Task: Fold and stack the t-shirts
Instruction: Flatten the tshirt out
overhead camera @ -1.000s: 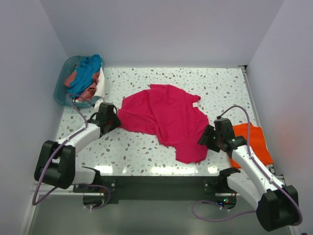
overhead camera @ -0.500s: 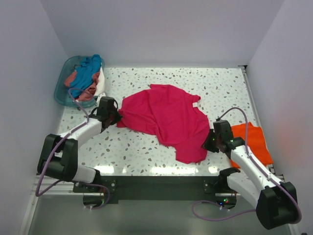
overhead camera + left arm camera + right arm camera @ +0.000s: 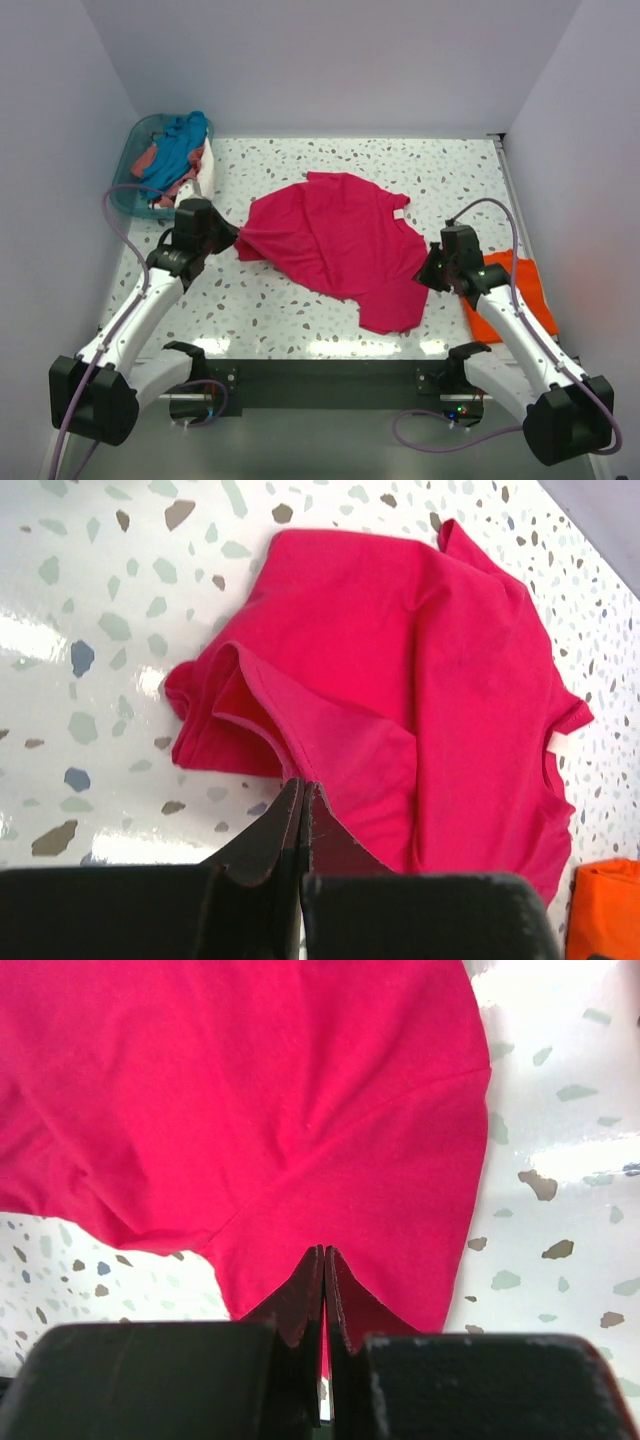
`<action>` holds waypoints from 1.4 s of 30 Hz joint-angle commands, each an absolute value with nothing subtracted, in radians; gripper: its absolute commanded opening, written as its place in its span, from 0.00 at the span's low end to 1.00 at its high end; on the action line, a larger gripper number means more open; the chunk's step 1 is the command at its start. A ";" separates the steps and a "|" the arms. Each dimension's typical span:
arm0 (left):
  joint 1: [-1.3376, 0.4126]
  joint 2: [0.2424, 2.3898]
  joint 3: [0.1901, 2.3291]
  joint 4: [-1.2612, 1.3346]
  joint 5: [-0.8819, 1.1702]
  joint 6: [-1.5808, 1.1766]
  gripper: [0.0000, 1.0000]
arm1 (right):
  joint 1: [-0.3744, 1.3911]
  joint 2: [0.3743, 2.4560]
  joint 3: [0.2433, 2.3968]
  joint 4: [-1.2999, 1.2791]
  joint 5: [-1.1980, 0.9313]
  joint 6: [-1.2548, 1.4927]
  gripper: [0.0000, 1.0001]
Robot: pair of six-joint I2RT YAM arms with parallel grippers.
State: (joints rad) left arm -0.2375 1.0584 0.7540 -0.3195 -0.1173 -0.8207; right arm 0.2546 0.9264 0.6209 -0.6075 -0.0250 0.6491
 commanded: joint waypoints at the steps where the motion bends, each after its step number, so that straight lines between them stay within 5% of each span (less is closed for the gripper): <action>1: -0.232 0.979 0.703 -0.419 -0.072 -0.851 0.00 | 0.253 0.910 0.708 -0.672 -0.003 0.612 0.00; 7: -0.232 0.871 0.556 -0.474 -0.078 -0.910 0.02 | 0.235 0.951 0.729 -0.675 0.026 0.584 0.00; 9: -0.232 0.879 0.525 -0.450 -0.063 -0.913 0.18 | 0.233 0.969 0.719 -0.649 0.006 0.581 0.02; 10: -0.232 0.900 0.509 -0.437 -0.043 -0.911 0.36 | 0.233 0.991 0.710 -0.641 0.003 0.581 0.08; 12: -0.232 0.917 0.503 -0.414 -0.034 -0.899 0.51 | 0.235 1.008 0.706 -0.629 0.002 0.574 0.13; 22: -0.232 0.956 0.425 -0.374 -0.037 -0.893 0.47 | 0.235 1.026 0.592 -0.571 -0.055 0.609 0.29; 33: -0.232 1.064 0.376 -0.224 -0.008 -0.882 0.61 | 0.236 0.994 0.546 -0.621 -0.003 0.669 0.52; 37: -0.232 1.101 0.373 -0.183 -0.006 -0.879 0.61 | 0.236 0.983 0.531 -0.647 0.046 0.692 0.53; 42: -0.232 1.140 0.361 -0.138 -0.005 -0.877 0.48 | 0.236 1.035 0.502 -0.623 0.049 0.729 0.53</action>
State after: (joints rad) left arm -0.2359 1.1053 0.3862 -0.1669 -0.0048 -0.8978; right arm 0.2356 1.0088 0.5247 -0.6285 0.0181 0.6834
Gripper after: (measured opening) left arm 0.534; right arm 0.528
